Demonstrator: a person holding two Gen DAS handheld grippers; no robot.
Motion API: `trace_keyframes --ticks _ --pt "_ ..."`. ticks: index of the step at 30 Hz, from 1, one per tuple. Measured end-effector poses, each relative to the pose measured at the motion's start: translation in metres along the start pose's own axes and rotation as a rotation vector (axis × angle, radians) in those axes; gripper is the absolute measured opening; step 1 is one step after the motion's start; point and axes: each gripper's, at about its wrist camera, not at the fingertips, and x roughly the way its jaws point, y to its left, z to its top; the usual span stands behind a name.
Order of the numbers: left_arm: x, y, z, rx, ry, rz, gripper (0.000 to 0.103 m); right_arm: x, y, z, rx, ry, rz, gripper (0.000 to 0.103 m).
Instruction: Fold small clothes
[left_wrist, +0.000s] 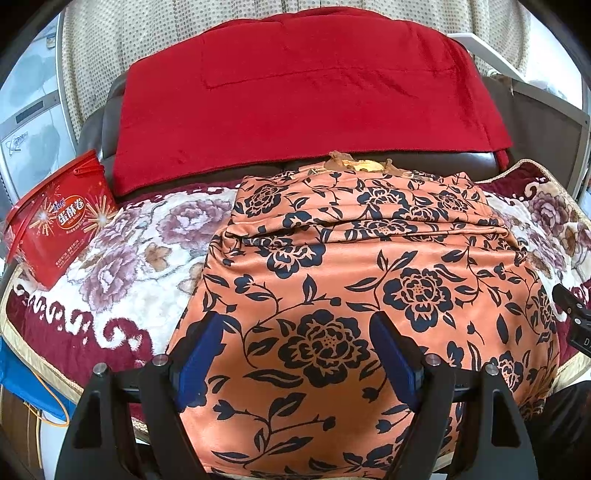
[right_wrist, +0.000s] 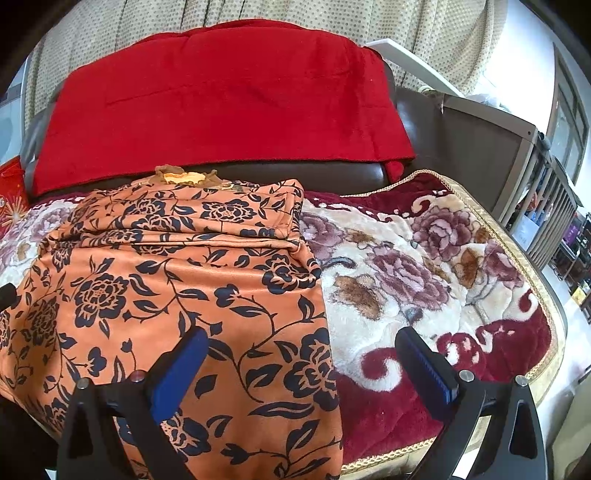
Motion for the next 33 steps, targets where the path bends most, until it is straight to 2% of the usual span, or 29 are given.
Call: trace_keyframes --ticks 20,29,33 --pt "-0.005 -0.001 0.001 0.012 -0.009 0.016 0.082 0.000 0.000 -0.002 -0.005 0.006 0.009 0.102" --pt "-0.004 0.004 -0.001 0.000 -0.008 0.029 0.082 0.007 -0.007 -0.015 -0.004 0.052 0.043 0.102" --pt "-0.007 0.005 -0.001 0.016 -0.025 0.088 0.082 0.006 -0.006 -0.018 -0.008 0.058 0.044 0.102"
